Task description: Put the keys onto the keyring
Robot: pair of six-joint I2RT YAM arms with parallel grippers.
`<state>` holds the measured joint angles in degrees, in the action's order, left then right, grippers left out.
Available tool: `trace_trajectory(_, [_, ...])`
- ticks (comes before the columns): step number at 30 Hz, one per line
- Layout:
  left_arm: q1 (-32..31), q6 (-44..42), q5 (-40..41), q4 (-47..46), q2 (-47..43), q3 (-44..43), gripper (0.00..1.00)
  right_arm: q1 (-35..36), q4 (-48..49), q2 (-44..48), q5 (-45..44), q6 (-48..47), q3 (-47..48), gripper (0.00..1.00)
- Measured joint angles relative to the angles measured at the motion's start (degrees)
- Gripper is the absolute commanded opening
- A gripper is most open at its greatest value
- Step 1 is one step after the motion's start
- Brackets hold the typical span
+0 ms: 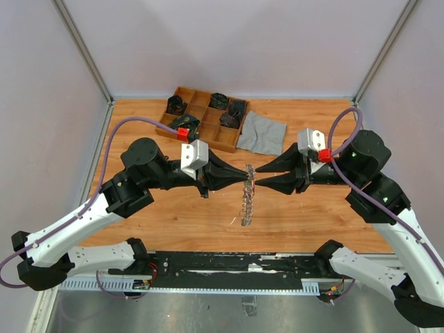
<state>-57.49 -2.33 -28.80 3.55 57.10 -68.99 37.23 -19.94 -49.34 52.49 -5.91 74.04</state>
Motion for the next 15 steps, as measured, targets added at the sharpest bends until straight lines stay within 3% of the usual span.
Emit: trace_trajectory(15, [0.0, 0.0, -0.5, 0.0, 0.0, 0.0, 0.01, 0.0, 3.5, -1.6, 3.0, 3.0, -1.5, 0.22])
